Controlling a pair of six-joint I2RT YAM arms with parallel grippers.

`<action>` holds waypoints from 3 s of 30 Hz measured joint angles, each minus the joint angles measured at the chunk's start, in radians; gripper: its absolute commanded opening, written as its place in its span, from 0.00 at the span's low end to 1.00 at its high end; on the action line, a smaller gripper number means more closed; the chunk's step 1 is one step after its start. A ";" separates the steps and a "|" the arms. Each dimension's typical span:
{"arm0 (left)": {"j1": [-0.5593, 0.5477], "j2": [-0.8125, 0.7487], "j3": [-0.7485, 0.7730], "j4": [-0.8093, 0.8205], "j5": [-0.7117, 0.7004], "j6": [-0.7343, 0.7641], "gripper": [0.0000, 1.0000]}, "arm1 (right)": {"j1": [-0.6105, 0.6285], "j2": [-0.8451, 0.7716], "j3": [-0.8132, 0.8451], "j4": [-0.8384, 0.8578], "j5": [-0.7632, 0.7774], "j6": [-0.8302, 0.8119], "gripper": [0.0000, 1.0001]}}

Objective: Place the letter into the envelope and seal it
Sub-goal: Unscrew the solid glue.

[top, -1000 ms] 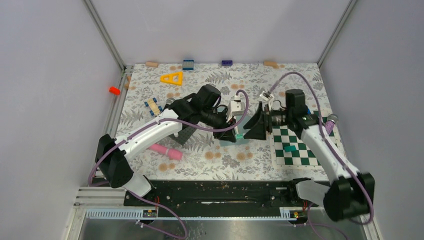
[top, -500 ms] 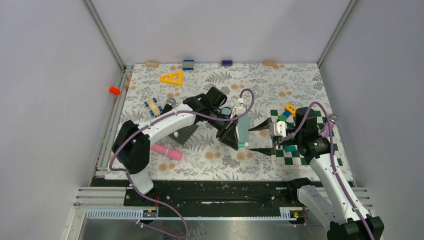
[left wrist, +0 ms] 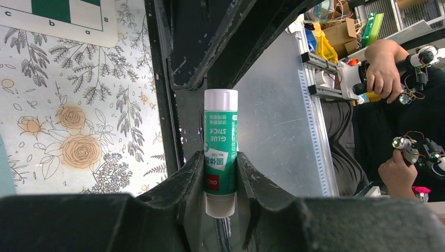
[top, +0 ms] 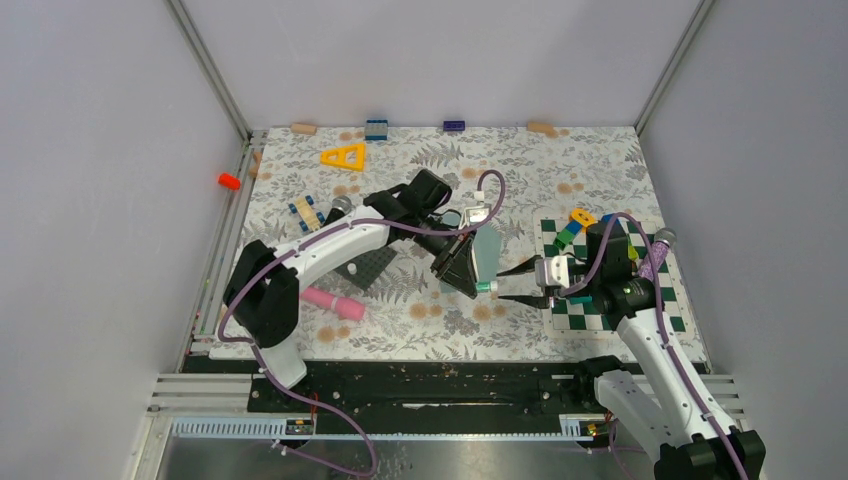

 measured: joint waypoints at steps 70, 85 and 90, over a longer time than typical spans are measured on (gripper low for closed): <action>-0.028 -0.199 -0.010 0.035 -0.399 0.081 0.08 | 0.008 0.214 0.248 0.062 -0.043 0.872 0.73; 0.004 -0.043 0.002 0.002 -0.145 0.038 0.08 | 0.048 0.039 0.022 0.156 -0.042 0.317 0.62; 0.003 -0.039 0.003 0.002 -0.109 0.031 0.08 | 0.093 0.047 -0.008 0.196 -0.021 0.279 0.60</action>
